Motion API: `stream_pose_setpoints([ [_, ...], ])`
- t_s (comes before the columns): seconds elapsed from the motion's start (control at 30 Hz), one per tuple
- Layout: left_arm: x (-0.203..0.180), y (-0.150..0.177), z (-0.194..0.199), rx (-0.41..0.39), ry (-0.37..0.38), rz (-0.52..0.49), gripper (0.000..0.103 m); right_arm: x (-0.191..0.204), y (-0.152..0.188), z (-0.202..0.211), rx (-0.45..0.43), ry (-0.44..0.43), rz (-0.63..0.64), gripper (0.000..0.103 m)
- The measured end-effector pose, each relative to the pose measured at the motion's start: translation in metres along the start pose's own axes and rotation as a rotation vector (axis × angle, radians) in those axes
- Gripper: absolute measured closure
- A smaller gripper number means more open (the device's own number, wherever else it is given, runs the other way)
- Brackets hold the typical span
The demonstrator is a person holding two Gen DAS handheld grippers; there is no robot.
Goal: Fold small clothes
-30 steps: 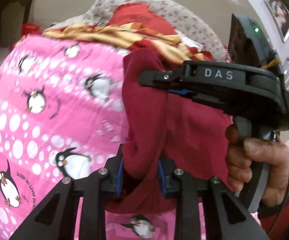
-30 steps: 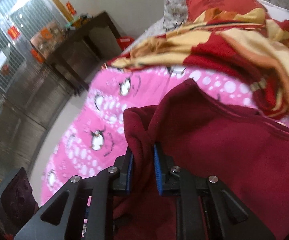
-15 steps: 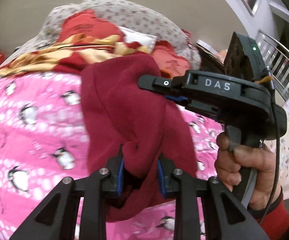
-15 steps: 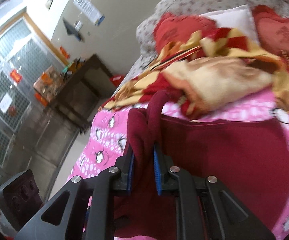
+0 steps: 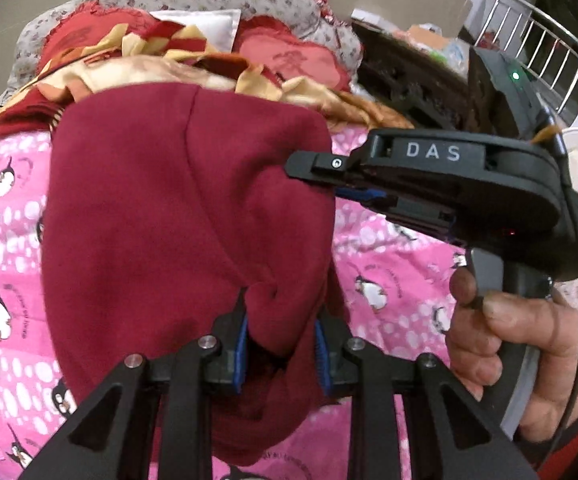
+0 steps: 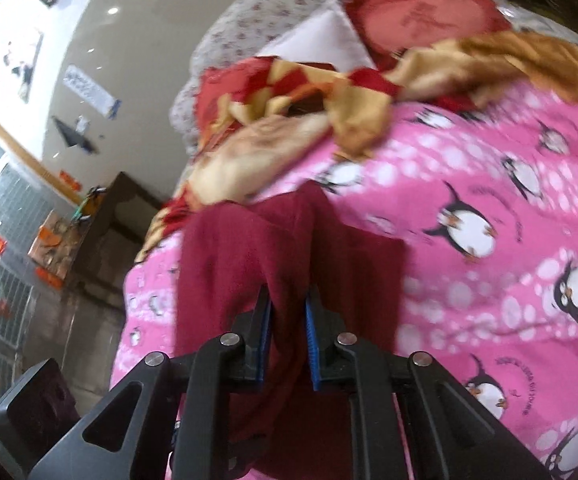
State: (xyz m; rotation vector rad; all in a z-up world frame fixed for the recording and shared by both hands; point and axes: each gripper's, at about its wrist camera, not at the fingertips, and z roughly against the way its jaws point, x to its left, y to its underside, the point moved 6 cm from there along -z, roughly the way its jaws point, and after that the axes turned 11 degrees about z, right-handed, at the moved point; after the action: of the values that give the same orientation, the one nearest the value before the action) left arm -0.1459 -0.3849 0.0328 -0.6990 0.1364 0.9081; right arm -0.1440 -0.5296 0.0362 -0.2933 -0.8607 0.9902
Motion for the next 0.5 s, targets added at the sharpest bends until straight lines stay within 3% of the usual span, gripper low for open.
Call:
stream_pose_setpoints([
  [0.03, 0.001, 0.001, -0.002, 0.003, 0.007, 0.006, 0.072, -0.003, 0.0, -0.005, 0.001, -0.007, -0.01, 0.062],
  [0.2, 0.002, 0.005, 0.025, 0.053, 0.101, 0.018, 0.036, -0.008, 0.002, 0.01, -0.02, 0.006, -0.037, 0.049],
  [0.3, 0.012, 0.009, 0.062, 0.001, 0.123, 0.004, 0.022, 0.0, 0.011, 0.031, -0.03, 0.0, -0.016, 0.04],
  [0.4, 0.033, 0.011, 0.079, -0.071, 0.039, -0.038, 0.021, 0.012, 0.025, 0.036, -0.013, -0.012, 0.019, 0.027],
  [0.5, 0.048, 0.016, 0.076, -0.079, -0.039, -0.057, 0.022, 0.023, 0.04, 0.016, 0.061, -0.046, 0.031, 0.026],
])
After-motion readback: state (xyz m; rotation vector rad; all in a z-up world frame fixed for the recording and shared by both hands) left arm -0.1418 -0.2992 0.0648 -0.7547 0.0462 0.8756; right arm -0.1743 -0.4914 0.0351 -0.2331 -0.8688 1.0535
